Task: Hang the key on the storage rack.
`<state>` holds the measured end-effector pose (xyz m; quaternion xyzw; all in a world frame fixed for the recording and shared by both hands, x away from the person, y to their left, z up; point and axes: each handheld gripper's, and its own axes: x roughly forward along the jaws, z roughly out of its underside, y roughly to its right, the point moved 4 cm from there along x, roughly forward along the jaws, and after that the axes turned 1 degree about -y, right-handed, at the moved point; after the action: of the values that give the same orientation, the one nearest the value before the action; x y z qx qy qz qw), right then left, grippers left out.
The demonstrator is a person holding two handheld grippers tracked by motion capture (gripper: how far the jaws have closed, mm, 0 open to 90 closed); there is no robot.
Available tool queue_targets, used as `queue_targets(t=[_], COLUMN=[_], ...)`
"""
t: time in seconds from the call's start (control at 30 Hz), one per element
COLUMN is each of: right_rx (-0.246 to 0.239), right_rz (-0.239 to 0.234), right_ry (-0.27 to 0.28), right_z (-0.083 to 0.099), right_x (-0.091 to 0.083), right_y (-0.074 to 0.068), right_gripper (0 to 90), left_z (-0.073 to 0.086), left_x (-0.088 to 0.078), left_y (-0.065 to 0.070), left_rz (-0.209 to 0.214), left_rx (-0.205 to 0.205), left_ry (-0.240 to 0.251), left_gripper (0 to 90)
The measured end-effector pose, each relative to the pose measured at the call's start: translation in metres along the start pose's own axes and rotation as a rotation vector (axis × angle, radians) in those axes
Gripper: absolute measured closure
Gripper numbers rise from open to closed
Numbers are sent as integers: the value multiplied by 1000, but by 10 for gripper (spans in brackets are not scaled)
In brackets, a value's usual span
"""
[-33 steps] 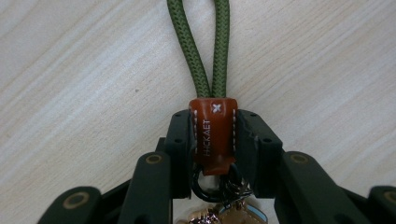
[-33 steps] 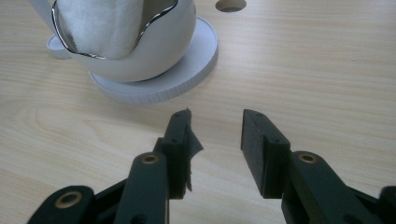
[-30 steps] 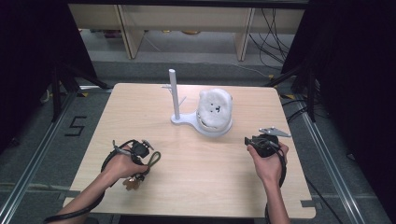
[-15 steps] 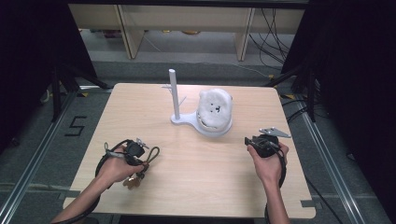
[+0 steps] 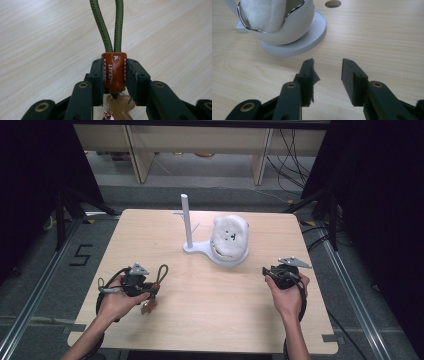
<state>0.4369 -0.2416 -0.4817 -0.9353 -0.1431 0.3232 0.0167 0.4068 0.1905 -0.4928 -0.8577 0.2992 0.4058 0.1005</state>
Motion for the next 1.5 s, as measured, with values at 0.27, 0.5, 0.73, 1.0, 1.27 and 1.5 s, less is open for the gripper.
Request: queue_targets(t=[0.27,0.5,0.73,1.0,1.27,1.5], right_rx=[1,1,4,0,9,7], right_rz=[-2,-2,14,15,8,5], right_ry=[-1,-11,6,3,19,30], right_z=[0,0,0,0,0,1], right_x=[0,-1,0,-2,-2,-1], right_y=[0,1,2,2,2,2], right_gripper=[628,626,623,619,612,606], left_z=[-7,-13,-19,-26,-32,-38], left_x=[-8,-9,-13,-15,-16,-17], left_y=[-4,-5,-5,-6,-6,-6], left_rz=[6,-6,-24,-14,-22,-18], left_rx=[5,-36,-68,-88,-90,-80], left_ry=[126,223,318,379,426,460], left_gripper=[677,676,677,677,678,678])
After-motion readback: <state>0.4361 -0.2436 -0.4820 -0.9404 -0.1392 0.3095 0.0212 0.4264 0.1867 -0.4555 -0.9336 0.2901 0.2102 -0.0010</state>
